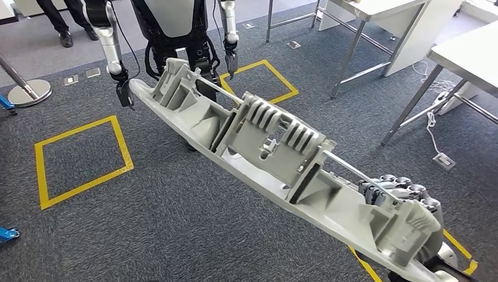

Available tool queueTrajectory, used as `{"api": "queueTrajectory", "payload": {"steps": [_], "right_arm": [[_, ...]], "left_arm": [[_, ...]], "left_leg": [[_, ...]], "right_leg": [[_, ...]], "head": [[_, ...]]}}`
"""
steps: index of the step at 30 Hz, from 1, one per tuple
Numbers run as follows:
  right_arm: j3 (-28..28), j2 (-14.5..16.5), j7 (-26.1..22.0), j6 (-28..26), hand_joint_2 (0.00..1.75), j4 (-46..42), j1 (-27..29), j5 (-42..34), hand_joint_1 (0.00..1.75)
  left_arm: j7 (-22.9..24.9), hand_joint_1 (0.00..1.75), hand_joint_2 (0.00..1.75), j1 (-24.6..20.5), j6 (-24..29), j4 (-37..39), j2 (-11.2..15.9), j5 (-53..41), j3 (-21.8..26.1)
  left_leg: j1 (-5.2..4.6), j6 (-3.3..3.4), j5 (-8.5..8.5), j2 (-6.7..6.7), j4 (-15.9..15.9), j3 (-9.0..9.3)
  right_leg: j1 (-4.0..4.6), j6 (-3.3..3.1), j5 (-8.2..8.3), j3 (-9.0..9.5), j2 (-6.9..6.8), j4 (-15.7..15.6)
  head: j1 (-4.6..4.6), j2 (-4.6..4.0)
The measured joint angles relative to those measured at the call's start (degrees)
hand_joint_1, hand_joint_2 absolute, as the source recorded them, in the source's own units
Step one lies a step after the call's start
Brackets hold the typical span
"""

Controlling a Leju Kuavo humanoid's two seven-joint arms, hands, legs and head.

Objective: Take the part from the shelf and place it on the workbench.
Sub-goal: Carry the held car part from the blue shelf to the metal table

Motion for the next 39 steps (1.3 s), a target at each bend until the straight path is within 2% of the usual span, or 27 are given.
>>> {"api": "queueTrajectory", "payload": {"steps": [2,4,5,6,7,9,10,11,13,15,17,19,20,21,22,24,26,28,29,31,32,33,34,35,36,37,39], "right_arm": [[0.34,-0.01,-0.01,0.30,1.75,0.73,-1.07,-0.27,1.75],[0.68,0.00,-0.01,0.92,1.75,1.68,-1.99,-0.65,1.75],[0.84,0.00,0.00,1.30,1.75,2.17,-2.35,-0.80,1.75],[0.95,0.00,0.01,1.67,1.75,2.63,-2.70,-0.91,1.75],[1.06,0.00,0.02,1.98,1.75,3.06,-3.09,-0.99,1.75],[1.20,0.03,0.00,2.48,1.75,3.73,-4.04,-1.13,1.75],[1.24,0.05,-0.02,2.68,1.75,3.98,-4.53,-1.17,1.75],[1.26,0.07,-0.04,2.85,1.75,4.21,-4.94,-1.20,1.75],[1.28,0.09,-0.03,3.15,1.75,4.57,-5.38,-1.21,1.75],[1.28,0.15,0.00,3.40,1.75,4.85,-5.65,-1.21,1.75],[1.29,0.43,-0.01,3.76,1.75,5.12,-5.91,-1.22,1.75],[1.31,0.86,-0.02,4.21,1.75,5.43,-5.97,-1.21,1.75],[1.33,1.03,-0.02,4.47,1.75,5.59,-5.97,-1.20,1.75],[1.35,1.19,-0.01,4.70,1.75,5.75,-5.98,-1.19,1.75],[1.37,1.32,0.00,4.91,1.75,5.88,-5.99,-1.18,1.75],[1.40,1.62,0.00,5.24,1.75,6.15,-6.20,-1.18,1.75],[1.44,1.90,-0.01,5.37,1.75,6.35,-6.53,-1.17,1.75],[1.48,2.02,-0.01,5.42,1.75,6.46,-6.69,-1.16,1.75],[1.48,2.03,-0.01,5.43,1.75,6.49,-6.70,-1.16,1.75],[1.52,2.04,-0.01,5.46,1.75,6.64,-6.99,-1.15,1.75],[1.57,2.05,-0.02,5.48,1.75,6.76,-7.14,-1.15,1.75],[1.62,2.08,-0.02,5.49,1.75,6.91,-7.29,-1.15,1.75],[1.66,2.10,-0.03,5.49,1.75,7.07,-7.34,-1.15,1.75],[1.69,2.13,-0.02,5.50,1.75,7.20,-7.34,-1.15,1.75],[1.70,2.14,-0.01,5.51,1.75,7.29,-7.33,-1.15,1.75],[1.71,2.14,0.00,5.55,1.75,7.34,-7.33,-1.17,1.75],[1.72,2.15,0.00,5.66,1.75,7.36,-7.42,-1.25,1.75]], "left_arm": [[0.25,0.00,1.75,0.00,0.16,-0.01,-0.03,0.19,0.05],[0.48,0.00,1.75,0.16,0.26,0.01,-0.10,0.56,0.14],[0.51,0.00,1.75,0.22,0.28,0.02,-0.15,0.82,0.20],[0.53,0.00,1.75,0.22,0.29,0.02,-0.22,1.03,0.28],[0.51,0.00,1.75,0.20,0.29,0.01,-0.31,1.27,0.39],[0.43,0.00,1.75,0.15,0.26,-0.02,-0.51,1.62,0.60],[0.39,0.00,1.75,0.14,0.22,-0.03,-0.61,1.81,0.68],[0.36,0.00,1.75,0.14,0.16,-0.04,-0.70,1.96,0.77],[0.32,0.00,1.75,0.05,0.03,-0.10,-0.90,2.13,1.03],[0.27,0.00,1.75,-0.07,-0.04,-0.19,-1.01,2.16,1.32],[0.29,0.00,1.75,-0.07,-0.09,-0.21,-1.00,2.16,1.50],[0.43,0.00,1.75,0.18,-0.10,-0.17,-1.01,2.16,1.56],[0.49,0.00,1.75,0.33,-0.10,-0.16,-1.00,2.16,1.57],[0.50,0.00,1.75,0.43,-0.10,-0.16,-0.98,2.16,1.58],[0.50,0.00,1.75,0.47,-0.08,-0.16,-0.94,2.15,1.58],[0.44,0.00,1.75,0.51,-0.01,-0.12,-0.86,2.14,1.60],[0.37,0.00,1.75,0.45,0.06,-0.06,-0.85,2.13,1.61],[0.28,0.00,1.75,0.32,0.09,-0.09,-0.86,2.09,1.61],[0.23,0.00,1.75,0.28,0.14,-0.12,-0.85,2.07,1.62],[0.07,0.00,1.75,0.30,0.20,-0.17,-0.81,2.01,1.63],[0.01,0.00,1.75,0.36,0.22,-0.19,-0.79,2.00,1.63],[-0.04,0.00,1.75,0.44,0.22,-0.19,-0.79,1.99,1.63],[-0.04,0.00,1.75,0.52,0.22,-0.19,-0.79,1.98,1.63],[-0.03,0.00,1.75,0.57,0.22,-0.19,-0.79,1.97,1.63],[-0.03,0.00,1.75,0.56,0.22,-0.19,-0.79,1.97,1.63],[-0.04,0.00,1.75,0.53,0.21,-0.20,-0.81,1.97,1.63],[-0.08,0.00,1.75,0.47,0.16,-0.20,-0.86,1.97,1.63]], "left_leg": [[-0.15,0.49,0.00,1.38,-0.15,0.03],[-0.40,0.67,-0.13,2.94,-0.15,0.02],[-0.47,0.71,-0.20,3.70,-0.14,0.05],[-0.51,0.72,-0.27,4.39,-0.14,0.10],[-0.54,0.68,-0.36,5.02,-0.14,0.22],[-0.70,0.40,-0.61,6.11,-0.12,0.51],[-0.80,0.14,-0.72,6.60,-0.13,0.64],[-0.88,-0.16,-0.82,7.07,-0.17,0.75],[-0.86,-0.80,-0.98,7.80,-0.30,1.03],[-0.70,-1.42,-2.12,6.03,1.17,0.58],[-0.57,-1.87,-5.22,3.15,6.97,-2.13],[-0.52,-2.15,-7.81,2.30,13.94,-5.72],[-0.49,-2.24,-7.65,2.23,15.31,-6.61],[-0.42,-2.29,-6.33,2.14,14.47,-6.47],[-0.31,-2.34,-4.22,1.73,11.65,-5.38],[0.10,-2.40,-0.70,-0.75,4.23,-2.28],[0.27,-2.03,0.02,-2.56,0.71,-0.84],[0.12,-1.18,-0.02,-1.77,0.47,-0.65],[0.11,-0.78,0.12,-1.14,0.31,-0.54],[0.19,-0.09,0.33,0.20,-0.02,-0.38],[0.09,0.14,0.29,0.91,-0.07,-0.36],[-0.02,0.34,0.21,1.66,-0.07,-0.35],[-0.11,0.45,0.12,2.45,-0.07,-0.34],[-0.18,0.51,0.02,3.21,-0.06,-0.31],[-0.23,0.53,-0.07,3.93,-0.06,-0.23],[-0.25,0.49,-0.20,4.60,-0.06,-0.07],[-0.43,0.20,-0.56,5.79,-0.04,0.38]], "right_leg": [[0.18,0.28,-3.20,-3.15,-3.23,6.34],[0.16,0.41,-5.59,-6.57,-4.42,13.07],[0.16,0.38,-5.38,-7.08,-4.60,14.01],[0.18,0.27,-4.14,-6.38,-4.80,12.64],[0.26,0.07,-2.22,-4.52,-5.29,9.17],[0.77,-0.60,0.51,-0.37,-7.48,1.24],[1.07,-0.97,1.04,0.83,-8.22,-1.15],[1.33,-1.30,1.00,1.20,-8.48,-2.09],[1.33,-1.88,1.19,1.13,-7.25,-2.28],[0.91,-2.45,1.47,1.36,-6.19,-2.71],[0.61,-2.87,1.58,1.52,-5.21,-2.93],[0.56,-3.03,1.54,1.52,-3.94,-2.90],[0.52,-3.02,1.53,1.54,-3.18,-2.86],[0.44,-2.95,1.51,1.58,-2.37,-2.77],[0.33,-2.81,1.44,1.63,-1.59,-2.63],[0.16,-2.25,1.14,1.50,-0.17,-2.10],[0.08,-1.43,1.06,1.07,1.09,-1.76],[-0.10,-0.55,1.35,0.75,2.27,-1.98],[-0.14,-0.23,1.31,0.61,1.99,-1.86],[0.01,0.20,-0.38,-0.91,-0.69,1.09],[0.09,0.35,-2.04,-2.49,-2.52,4.32],[0.12,0.48,-3.83,-4.48,-3.69,8.26],[0.10,0.57,-5.09,-6.29,-4.21,11.76],[0.09,0.59,-5.44,-7.37,-4.44,13.78],[0.11,0.53,-4.68,-7.35,-4.61,13.62],[0.17,0.37,-2.98,-6.05,-4.97,11.08],[0.70,-0.34,0.49,-1.79,-7.39,3.09]], "head": [[0.34,0.00],[0.45,0.00],[0.47,0.00],[0.49,0.00],[0.50,0.00],[0.53,0.00],[0.53,0.00],[0.52,0.00],[0.53,0.00],[0.47,0.00],[0.28,0.00],[0.16,0.00],[0.15,0.00],[0.14,0.00],[0.13,0.00],[0.07,0.00],[0.02,0.00],[0.03,0.00],[0.07,0.00],[0.40,0.00],[0.57,0.00],[0.70,0.00],[0.71,0.00],[0.72,0.00],[0.71,0.00],[0.71,0.00],[0.73,0.00]]}}
